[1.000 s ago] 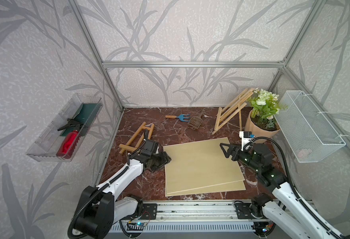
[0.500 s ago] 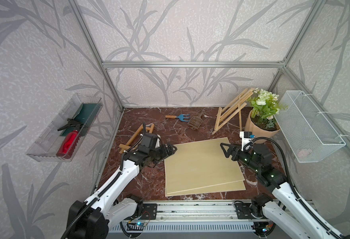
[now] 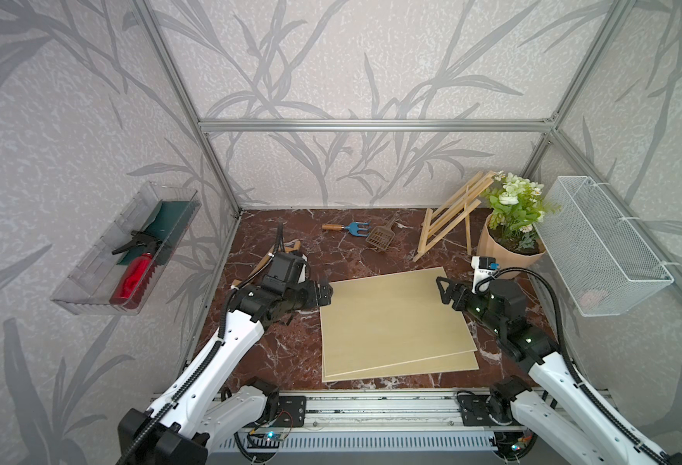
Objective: Disassemble the easel
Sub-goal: Place the drawing board on the drawing board, then pick up the easel from the corner of the board.
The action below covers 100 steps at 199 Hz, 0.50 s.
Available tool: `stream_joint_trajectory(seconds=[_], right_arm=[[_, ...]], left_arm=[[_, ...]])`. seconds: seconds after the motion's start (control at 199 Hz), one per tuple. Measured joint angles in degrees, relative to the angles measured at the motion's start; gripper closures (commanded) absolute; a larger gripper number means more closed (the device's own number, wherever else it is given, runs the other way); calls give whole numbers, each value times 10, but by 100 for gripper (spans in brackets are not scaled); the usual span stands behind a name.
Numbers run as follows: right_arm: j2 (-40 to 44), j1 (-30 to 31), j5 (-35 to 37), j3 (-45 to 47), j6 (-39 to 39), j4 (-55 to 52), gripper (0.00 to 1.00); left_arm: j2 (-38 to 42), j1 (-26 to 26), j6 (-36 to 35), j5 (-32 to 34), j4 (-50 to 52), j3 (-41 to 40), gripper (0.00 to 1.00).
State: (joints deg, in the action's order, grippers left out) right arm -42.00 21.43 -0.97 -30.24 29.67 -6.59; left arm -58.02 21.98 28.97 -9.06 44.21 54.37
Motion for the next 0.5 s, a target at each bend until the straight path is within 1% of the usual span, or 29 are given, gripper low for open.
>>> stream_joint_trajectory(seconds=[0.196,0.321,0.421,0.502], right_arm=[[-29,0,72,-2,-25,-3,19],[-59,0,117,-26,-43,-12,20],[-102,0,141,-60,-61,-6,22],[-150,0,152,-94,-76,2,22]], left_arm=[[56,0,-10,1,0,0,1],[79,0,-9,0,1,-1,1],[94,2,-9,0,6,-5,1],[122,7,-9,0,8,-22,1]])
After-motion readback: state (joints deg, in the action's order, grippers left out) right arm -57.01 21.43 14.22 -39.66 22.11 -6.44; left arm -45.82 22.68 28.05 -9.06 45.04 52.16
